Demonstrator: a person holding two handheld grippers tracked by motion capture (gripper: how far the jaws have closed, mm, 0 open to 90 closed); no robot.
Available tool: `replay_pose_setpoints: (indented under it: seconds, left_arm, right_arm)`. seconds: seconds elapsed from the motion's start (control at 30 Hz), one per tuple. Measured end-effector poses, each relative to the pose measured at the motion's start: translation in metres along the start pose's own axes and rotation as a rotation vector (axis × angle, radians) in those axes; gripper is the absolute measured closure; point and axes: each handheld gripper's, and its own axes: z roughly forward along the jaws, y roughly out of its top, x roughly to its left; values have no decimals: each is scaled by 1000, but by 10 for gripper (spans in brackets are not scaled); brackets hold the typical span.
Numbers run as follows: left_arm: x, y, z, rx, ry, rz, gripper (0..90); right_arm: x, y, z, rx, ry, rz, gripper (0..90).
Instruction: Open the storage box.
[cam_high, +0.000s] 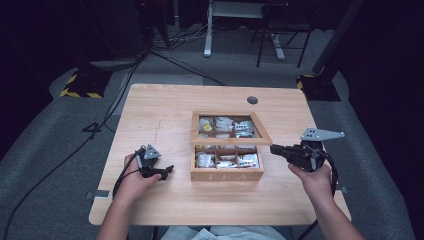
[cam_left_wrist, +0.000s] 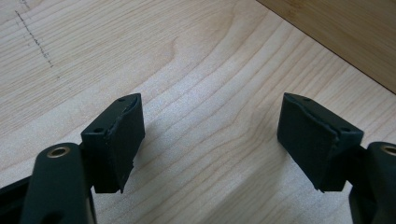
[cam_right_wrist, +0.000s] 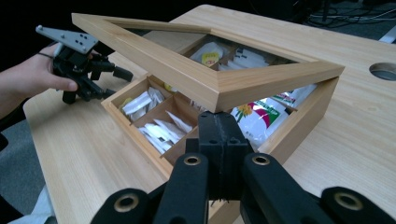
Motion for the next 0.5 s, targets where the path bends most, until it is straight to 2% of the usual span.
replay_pose_setpoints:
  seconds: [0.5]
  left_arm:
    - [0, 0, 0, 0, 0, 0, 238]
  right_arm:
    - [-6, 17, 2, -55, -20, 9, 898]
